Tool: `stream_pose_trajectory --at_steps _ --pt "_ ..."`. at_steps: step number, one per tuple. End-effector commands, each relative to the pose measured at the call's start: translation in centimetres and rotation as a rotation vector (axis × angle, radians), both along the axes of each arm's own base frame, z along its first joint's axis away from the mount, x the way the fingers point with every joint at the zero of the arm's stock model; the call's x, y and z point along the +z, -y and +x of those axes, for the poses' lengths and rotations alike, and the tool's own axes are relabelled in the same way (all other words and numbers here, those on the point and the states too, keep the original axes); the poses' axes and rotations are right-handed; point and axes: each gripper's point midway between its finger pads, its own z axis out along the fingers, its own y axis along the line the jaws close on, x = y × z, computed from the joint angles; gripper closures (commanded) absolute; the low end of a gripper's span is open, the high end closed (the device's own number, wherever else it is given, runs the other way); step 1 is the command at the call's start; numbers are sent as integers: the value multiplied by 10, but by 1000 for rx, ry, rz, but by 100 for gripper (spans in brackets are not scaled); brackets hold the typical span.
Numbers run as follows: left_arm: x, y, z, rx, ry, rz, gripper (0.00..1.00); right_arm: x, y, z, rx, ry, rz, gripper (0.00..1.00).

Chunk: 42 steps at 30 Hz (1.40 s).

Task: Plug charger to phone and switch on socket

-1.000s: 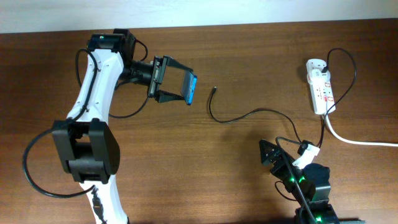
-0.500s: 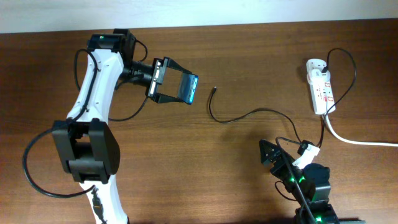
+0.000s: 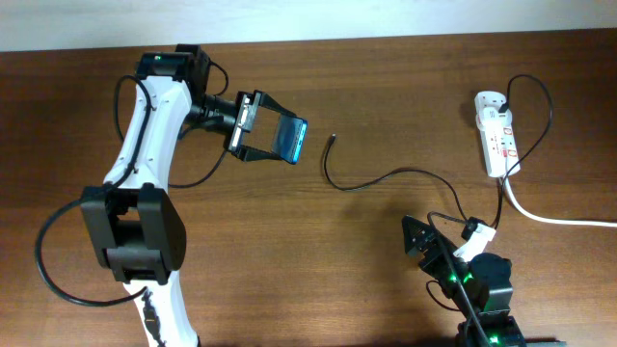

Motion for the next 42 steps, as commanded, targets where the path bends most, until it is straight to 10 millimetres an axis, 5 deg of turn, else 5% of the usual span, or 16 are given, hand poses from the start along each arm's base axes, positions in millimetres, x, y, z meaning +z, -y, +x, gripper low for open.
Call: stream_pose_trajectory --at_steps 1,14,27,42 --pt "10 1 3 7 15 -14 100 -3 2 -1 -8 -14 2 2" --pt "0 -3 7 4 51 44 100 -3 2 -1 -11 -14 2 2" --pt "0 -3 7 26 8 48 100 7 -23 -9 166 27 3 2" --pt "-15 -13 8 23 23 152 100 1 -19 -10 151 8 -27 2"
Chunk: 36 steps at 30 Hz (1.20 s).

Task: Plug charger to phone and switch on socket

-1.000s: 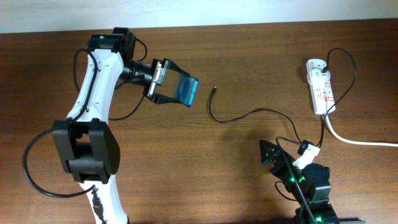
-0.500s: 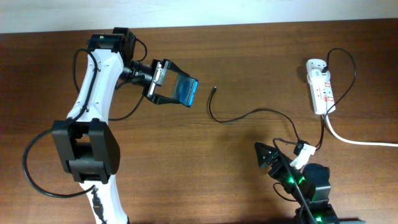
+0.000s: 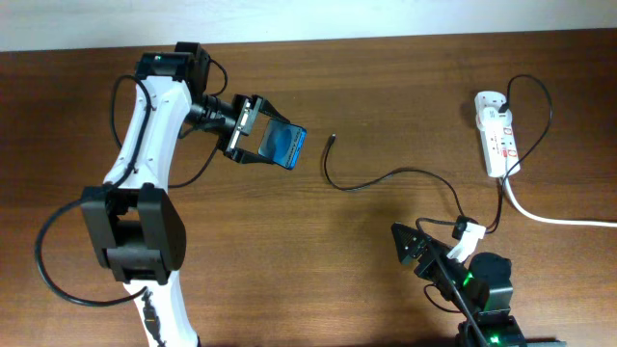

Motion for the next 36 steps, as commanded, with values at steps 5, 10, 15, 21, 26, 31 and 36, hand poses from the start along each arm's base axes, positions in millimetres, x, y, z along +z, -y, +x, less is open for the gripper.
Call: stream_pose_trajectory --at_steps 5,10,15,21,26,31,36 --pt "-7 -11 8 5 50 106 100 -2 2 -1 -2 -12 -14 2" --pt "-22 -25 26 -106 269 222 100 -2 4 0 -18 -12 -21 2" --pt "-17 -22 58 -376 738 205 100 13 5 -1 27 2 -112 1" --pt "-13 -18 58 -464 847 171 100 66 8 21 102 -209 -255 2" --pt "-10 -15 56 -237 601 152 100 89 -14 58 188 -282 -278 1" --pt "-11 -15 54 -163 504 153 100 98 -44 87 243 -224 -264 0" --pt "-5 -8 44 67 176 100 100 132 -51 118 200 -48 -212 5"
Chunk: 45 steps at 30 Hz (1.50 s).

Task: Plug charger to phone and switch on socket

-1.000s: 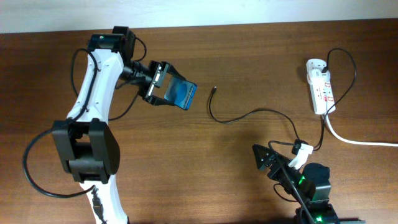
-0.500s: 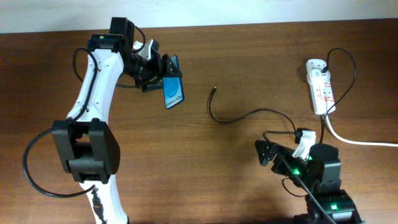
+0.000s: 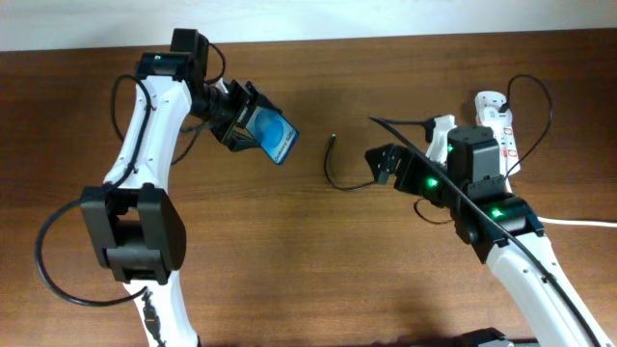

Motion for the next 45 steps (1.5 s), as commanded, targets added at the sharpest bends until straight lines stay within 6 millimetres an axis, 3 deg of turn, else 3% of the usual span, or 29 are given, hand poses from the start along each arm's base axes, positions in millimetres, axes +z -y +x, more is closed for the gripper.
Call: stream_pose_trajectory --at_steps 1,4,7,9,14,18,23,28,37,45 --pt "23 15 -3 124 -148 -132 100 19 -7 12 2 69 36 7" --pt "34 24 -6 147 -213 -217 100 22 -36 23 82 101 114 19" --pt "27 30 -9 146 -215 -164 100 21 -76 30 142 121 176 25" --pt "19 31 -10 147 -205 -103 100 24 -90 31 159 131 208 27" --pt "6 22 -6 228 -231 0 100 32 -91 37 126 158 189 28" --pt "-2 31 -11 208 -211 73 100 16 -108 34 110 129 156 28" --pt "-2 56 -21 150 -202 77 100 -12 -112 37 85 47 146 32" --pt "-2 70 -29 119 -203 83 100 -16 -109 40 66 45 132 51" --pt "1 89 -40 70 -212 58 100 -36 -111 41 68 1 113 61" --pt "1 89 -40 70 -212 58 100 -36 -111 41 68 1 113 80"
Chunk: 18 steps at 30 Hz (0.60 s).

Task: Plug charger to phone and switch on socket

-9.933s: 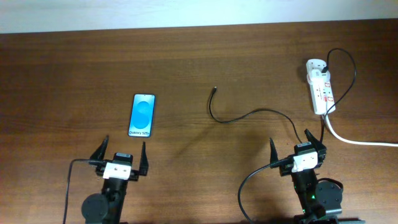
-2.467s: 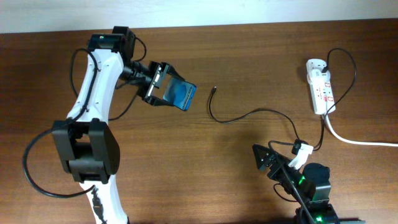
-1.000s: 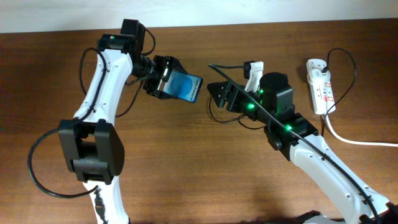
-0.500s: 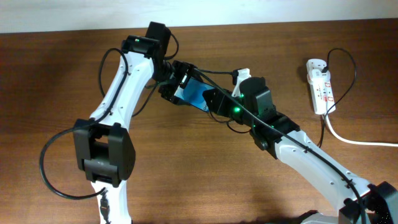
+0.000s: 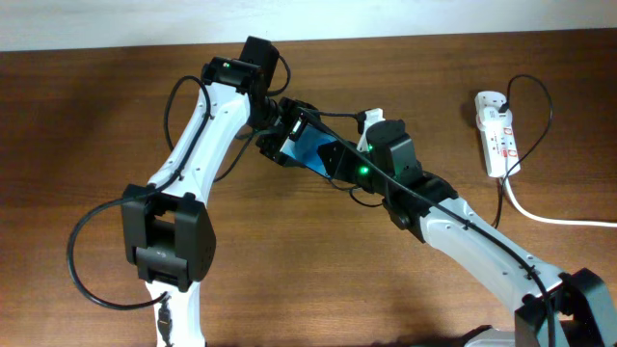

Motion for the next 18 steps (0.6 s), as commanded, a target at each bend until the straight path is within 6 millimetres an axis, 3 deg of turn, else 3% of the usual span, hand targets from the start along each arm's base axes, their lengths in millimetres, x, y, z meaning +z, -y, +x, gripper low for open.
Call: stream_pose_trajectory --at_steps 1,4,7,9,10,16,18 --pt "12 6 1 2 8 -40 100 5 -4 3 3 15 -2 83" --pt "12 6 1 2 7 -40 99 5 -4 4 3 16 -2 89" --pt "12 6 1 2 7 -40 86 6 -4 4 2 22 1 96" --pt "12 6 1 2 7 -40 68 7 -4 5 2 25 3 96" --pt "12 6 1 2 7 -40 50 7 -3 5 0 25 3 96" --pt "12 6 1 2 8 -40 14 10 6 9 -20 28 4 96" --pt "12 7 2 -41 45 -45 0 19 12 9 -13 34 31 96"
